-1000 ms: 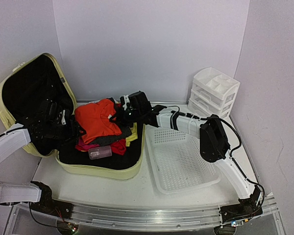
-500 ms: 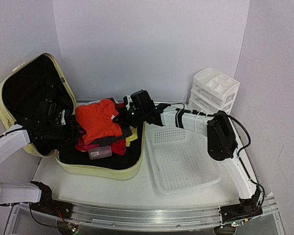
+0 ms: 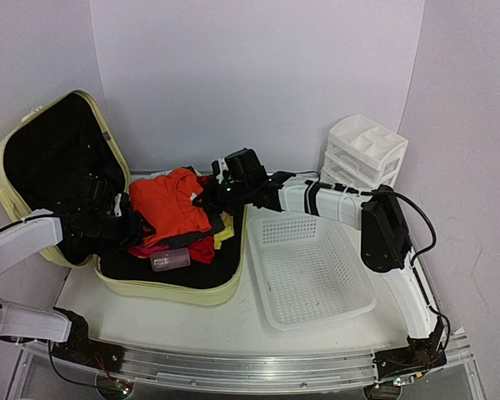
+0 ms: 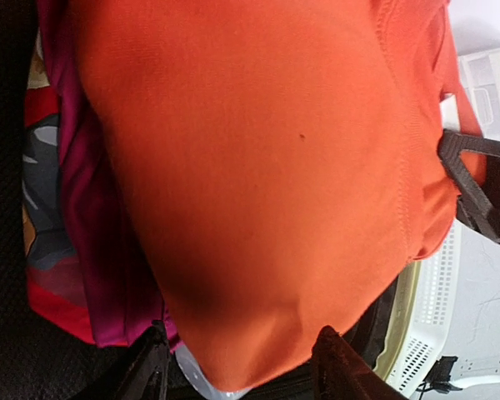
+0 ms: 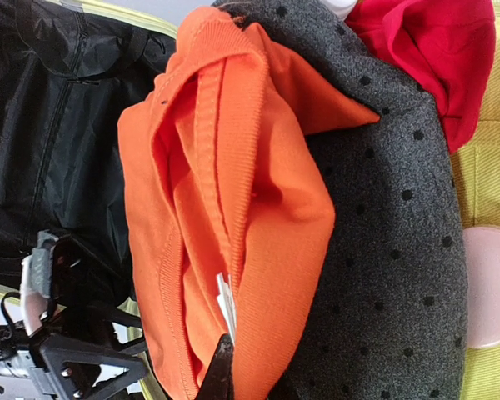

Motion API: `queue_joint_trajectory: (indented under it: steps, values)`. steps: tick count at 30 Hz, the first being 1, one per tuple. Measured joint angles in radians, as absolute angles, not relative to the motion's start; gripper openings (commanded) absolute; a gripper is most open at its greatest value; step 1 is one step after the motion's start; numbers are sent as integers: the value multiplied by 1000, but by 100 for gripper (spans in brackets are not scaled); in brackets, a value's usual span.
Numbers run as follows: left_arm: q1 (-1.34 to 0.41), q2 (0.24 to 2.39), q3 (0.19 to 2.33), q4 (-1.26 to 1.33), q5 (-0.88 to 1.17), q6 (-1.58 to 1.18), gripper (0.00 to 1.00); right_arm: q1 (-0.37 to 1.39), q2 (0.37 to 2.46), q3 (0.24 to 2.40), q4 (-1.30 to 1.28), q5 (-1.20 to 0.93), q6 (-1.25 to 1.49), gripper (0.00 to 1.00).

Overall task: Open, take out, and arrange the luggage
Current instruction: Pick up the clothes from the opened luggage.

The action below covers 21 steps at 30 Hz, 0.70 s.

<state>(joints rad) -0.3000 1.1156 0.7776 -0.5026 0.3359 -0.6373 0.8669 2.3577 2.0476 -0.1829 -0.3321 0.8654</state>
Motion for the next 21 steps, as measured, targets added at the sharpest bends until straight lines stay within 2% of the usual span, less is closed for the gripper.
queue_joint_trajectory:
  steps: [2,4,6,9,15,21]
  values:
    - [-300,1139,777,-483,342,-649,47,867,2358,2048,-184,-332,865,0]
    - [-300,1160,776,-459,350,-657,34,867,2358,2048,-184,-332,865,0]
    - [-300,1170,776,-442,357,-661,17,867,2358,2048,-184,-332,865,0]
    - [-299,1171,776,-436,359,-664,1,867,2358,2048,-184,-332,866,0]
    - [-297,1128,809,-485,371,-649,0,864,2352,2048,-210,-335,865,0]
    - [-313,1095,945,-537,464,-656,0,842,2273,2000,-259,-362,866,0]
